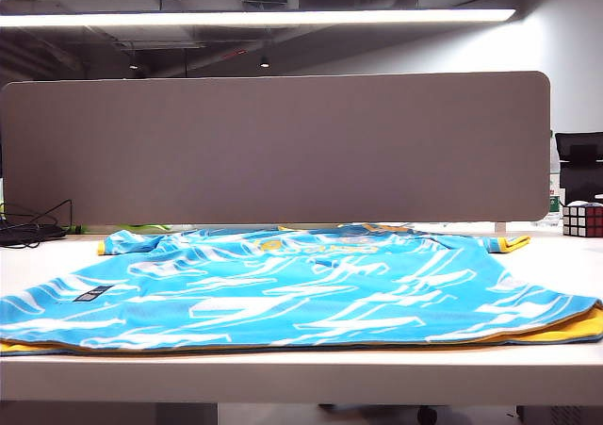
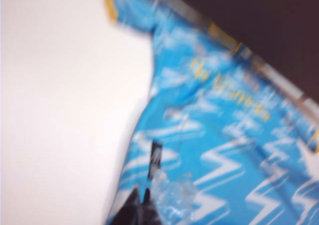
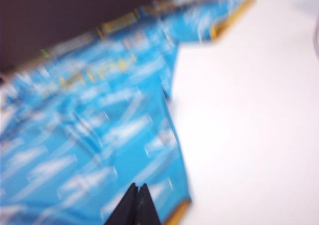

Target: Fold the bottom side of the soccer jersey horizontally towards the center, about one-third of the way, then fold the sleeve back towards the center, creating a straight line along the edge of the the soccer jersey, and finally fold the bottom of the soccer jersey up towards the top, creating a neat rectangle.

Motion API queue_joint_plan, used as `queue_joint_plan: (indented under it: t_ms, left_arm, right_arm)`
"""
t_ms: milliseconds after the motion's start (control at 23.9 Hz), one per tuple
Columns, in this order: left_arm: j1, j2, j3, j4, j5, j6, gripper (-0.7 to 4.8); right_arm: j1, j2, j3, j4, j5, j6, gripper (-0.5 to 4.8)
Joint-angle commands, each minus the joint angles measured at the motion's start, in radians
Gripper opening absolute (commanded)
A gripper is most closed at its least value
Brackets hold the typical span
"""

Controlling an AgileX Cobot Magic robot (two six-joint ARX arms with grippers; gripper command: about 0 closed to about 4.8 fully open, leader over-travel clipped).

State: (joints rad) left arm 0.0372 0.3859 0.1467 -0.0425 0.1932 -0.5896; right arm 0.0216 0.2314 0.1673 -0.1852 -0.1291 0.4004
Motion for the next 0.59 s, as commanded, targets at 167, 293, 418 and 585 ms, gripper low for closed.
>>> queue_joint_plan:
  t_ms: [167, 293, 418, 585]
  left_arm:
    - [0.002, 0.457, 0.191, 0.010, 0.215, 0.113, -0.06]
    - [0.003, 0.583, 0.268, -0.025, 0.267, 0.139, 0.31]
    - [0.003, 0.670, 0.323, -0.054, 0.306, 0.185, 2.72]
    - [0.004, 0.748, 0.372, -0.124, 0.297, 0.234, 3.44]
  right_arm:
    - [-0.005, 0.420, 0.249, -0.188, -0.037, -0.124, -0.04]
    - [-0.006, 0.562, 0.342, -0.259, -0.075, -0.172, 0.06]
    - [-0.012, 0.688, 0.414, -0.313, -0.116, -0.227, 1.36]
    - [-0.036, 0.843, 0.466, -0.342, -0.181, -0.230, 2.80]
